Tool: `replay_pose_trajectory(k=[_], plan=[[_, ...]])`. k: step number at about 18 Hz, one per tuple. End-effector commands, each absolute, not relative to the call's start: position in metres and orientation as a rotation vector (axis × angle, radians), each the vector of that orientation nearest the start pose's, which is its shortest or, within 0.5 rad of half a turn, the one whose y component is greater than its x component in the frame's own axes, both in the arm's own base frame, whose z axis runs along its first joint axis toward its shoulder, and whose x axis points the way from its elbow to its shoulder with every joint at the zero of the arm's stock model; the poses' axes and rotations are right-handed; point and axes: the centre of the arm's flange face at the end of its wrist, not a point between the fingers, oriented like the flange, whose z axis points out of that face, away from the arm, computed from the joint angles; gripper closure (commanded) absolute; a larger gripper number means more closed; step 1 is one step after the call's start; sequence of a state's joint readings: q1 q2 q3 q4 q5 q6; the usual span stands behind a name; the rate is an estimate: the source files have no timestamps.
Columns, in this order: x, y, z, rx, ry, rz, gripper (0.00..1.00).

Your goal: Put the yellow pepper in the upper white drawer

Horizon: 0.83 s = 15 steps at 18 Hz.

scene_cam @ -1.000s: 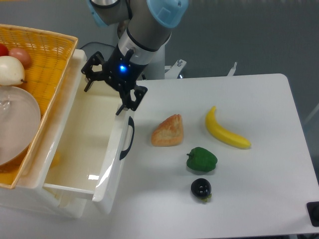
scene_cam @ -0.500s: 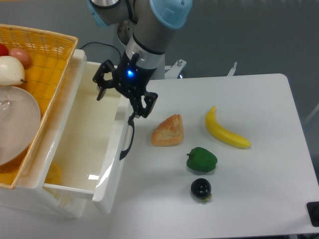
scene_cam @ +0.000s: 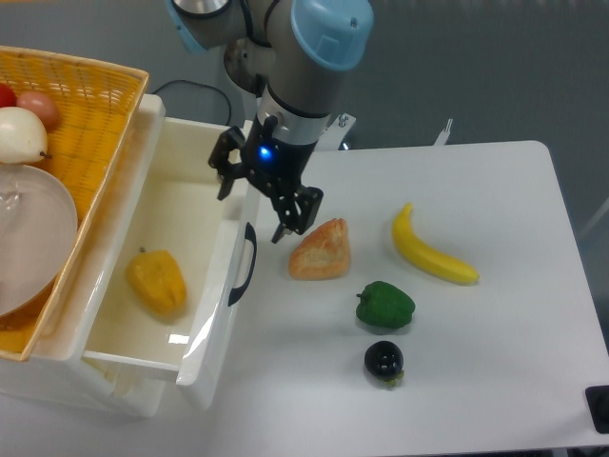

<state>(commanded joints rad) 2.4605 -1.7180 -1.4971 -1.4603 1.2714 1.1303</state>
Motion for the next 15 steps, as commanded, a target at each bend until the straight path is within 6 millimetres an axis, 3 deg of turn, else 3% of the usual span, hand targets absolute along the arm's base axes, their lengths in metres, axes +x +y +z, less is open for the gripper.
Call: replay_pose_trajectory(k=[7, 15], plan=[[-0.371, 0.449, 0.437, -2.9, 0.502, -0.145, 0.0], [-0.386, 0.441, 0.425, -2.941, 0.706, -0.101, 0.0]])
